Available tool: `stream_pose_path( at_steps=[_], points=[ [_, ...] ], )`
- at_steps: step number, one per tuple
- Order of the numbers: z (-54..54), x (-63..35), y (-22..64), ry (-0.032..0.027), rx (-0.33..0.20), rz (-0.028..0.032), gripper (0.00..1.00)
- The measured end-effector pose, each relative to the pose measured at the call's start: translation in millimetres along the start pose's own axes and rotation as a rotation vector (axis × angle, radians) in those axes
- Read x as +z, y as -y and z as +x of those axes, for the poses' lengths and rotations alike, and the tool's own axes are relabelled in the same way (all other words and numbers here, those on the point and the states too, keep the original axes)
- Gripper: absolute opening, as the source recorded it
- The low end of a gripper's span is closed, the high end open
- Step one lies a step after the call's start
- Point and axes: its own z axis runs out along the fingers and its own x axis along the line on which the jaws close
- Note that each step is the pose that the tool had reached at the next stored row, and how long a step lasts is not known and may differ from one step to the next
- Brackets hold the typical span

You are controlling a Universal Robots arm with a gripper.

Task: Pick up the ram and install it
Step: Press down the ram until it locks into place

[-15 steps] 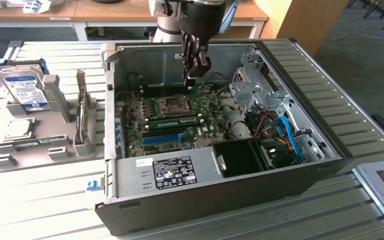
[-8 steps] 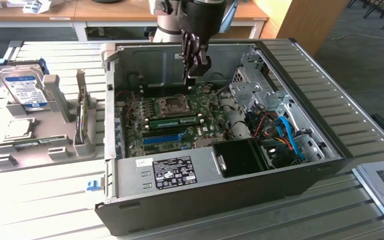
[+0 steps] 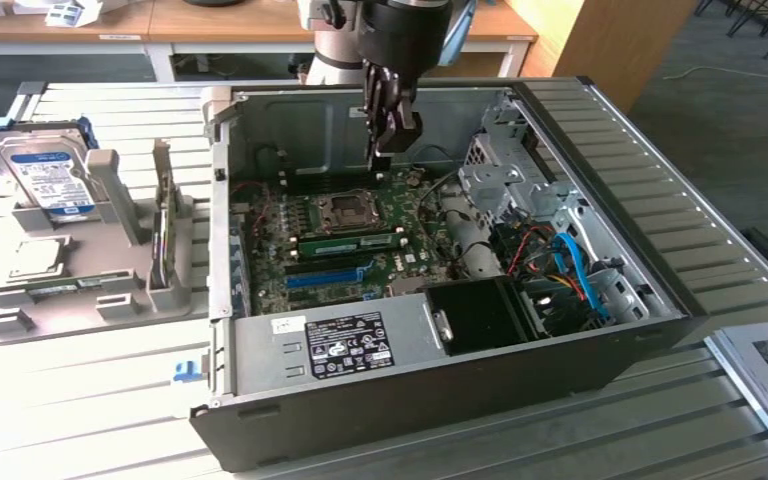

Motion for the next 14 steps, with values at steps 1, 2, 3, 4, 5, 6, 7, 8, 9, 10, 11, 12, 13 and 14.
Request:
stream_pose_path(
  at_steps=[1,2,3,4,5,6,7,8,9,10,11,12,13,14],
  points=[
    [0.0,0.0,0.0,0.0000,0.000,0.0000,0.25],
    [0.0,0.0,0.0,0.0000,0.000,0.0000,0.25],
    [0.0,0.0,0.0,0.0000,0.000,0.0000,0.24],
    [0.0,0.0,0.0,0.0000,0.000,0.0000,0.24],
    [0.0,0.0,0.0,0.0000,0.000,0.0000,0.17],
    [0.0,0.0,0.0,-0.0001,0.000,0.0000,0.11],
    [0.0,0.0,0.0,0.0000,0.000,0.0000,0.11],
    [0.0,0.0,0.0,0.0000,0.000,0.0000,0.10],
    [0.0,0.0,0.0,-0.0001,0.000,0.0000,0.10],
    [0.0,0.0,0.0,0.0000,0.000,0.0000,0.10],
    [0.0,0.0,0.0,0.0000,0.000,0.0000,0.10],
    [0.0,0.0,0.1,0.0000,0.000,0.0000,0.10],
    [0.0,0.0,0.5,-0.0001,0.000,0.0000,0.10],
    [0.0,-0.1,1.3,-0.0001,0.000,0.0000,0.10]
  ],
)
